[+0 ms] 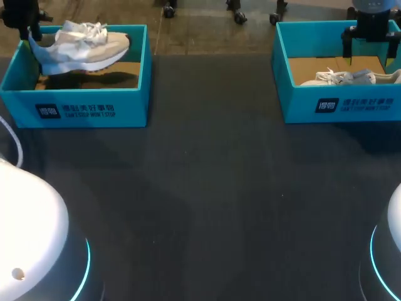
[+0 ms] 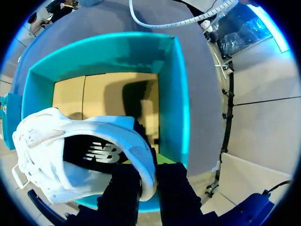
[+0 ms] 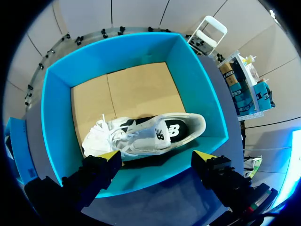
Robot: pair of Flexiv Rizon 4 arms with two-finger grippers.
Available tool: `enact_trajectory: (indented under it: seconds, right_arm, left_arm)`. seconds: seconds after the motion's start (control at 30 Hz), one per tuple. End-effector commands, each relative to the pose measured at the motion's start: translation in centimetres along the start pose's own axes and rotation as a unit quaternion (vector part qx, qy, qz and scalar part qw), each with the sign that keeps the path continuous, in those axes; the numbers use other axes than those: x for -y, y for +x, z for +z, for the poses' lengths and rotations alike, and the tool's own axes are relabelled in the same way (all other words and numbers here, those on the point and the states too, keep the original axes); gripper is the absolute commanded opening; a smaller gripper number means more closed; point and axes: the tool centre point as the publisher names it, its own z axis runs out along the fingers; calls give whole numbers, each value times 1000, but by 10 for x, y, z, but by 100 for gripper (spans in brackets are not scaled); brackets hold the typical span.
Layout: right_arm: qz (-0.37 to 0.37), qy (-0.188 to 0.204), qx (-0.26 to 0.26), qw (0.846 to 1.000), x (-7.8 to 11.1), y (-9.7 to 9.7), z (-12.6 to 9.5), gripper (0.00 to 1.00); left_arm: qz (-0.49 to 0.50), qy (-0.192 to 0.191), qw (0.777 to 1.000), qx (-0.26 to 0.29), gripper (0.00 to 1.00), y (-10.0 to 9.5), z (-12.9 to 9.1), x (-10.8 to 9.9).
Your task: Take the shoe out of the shoebox, open the shoe tongue, remove and reinsert the insole, then place the shoe into the shoebox
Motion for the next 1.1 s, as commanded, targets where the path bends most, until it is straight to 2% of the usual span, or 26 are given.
enact_trajectory:
  seconds: [0.03, 0.2, 0.33, 0.43, 0.73, 1.1]
  right_arm:
    - [0, 0, 0, 1000, 0, 0, 0, 100]
    - [0, 0, 0, 1000, 0, 0, 0, 100]
    - [0, 0, 0, 1000, 0, 0, 0, 100]
    - [0, 0, 0, 1000, 0, 0, 0, 100]
    - [0, 0, 0, 1000, 0, 0, 0, 100]
    - [0, 0, 0, 1000, 0, 0, 0, 100]
  left_arm:
    - [5, -22, 1000, 2, 0, 5, -41, 21]
    - [5, -45, 999, -9, 0, 10, -66, 25]
    - [4, -49, 999, -7, 0, 17, -77, 25]
    - [10, -44, 999, 13, 0, 28, -99, 26]
    - [10, -65, 998, 17, 0, 45, -132, 34]
    - [10, -65, 998, 17, 0, 45, -132, 34]
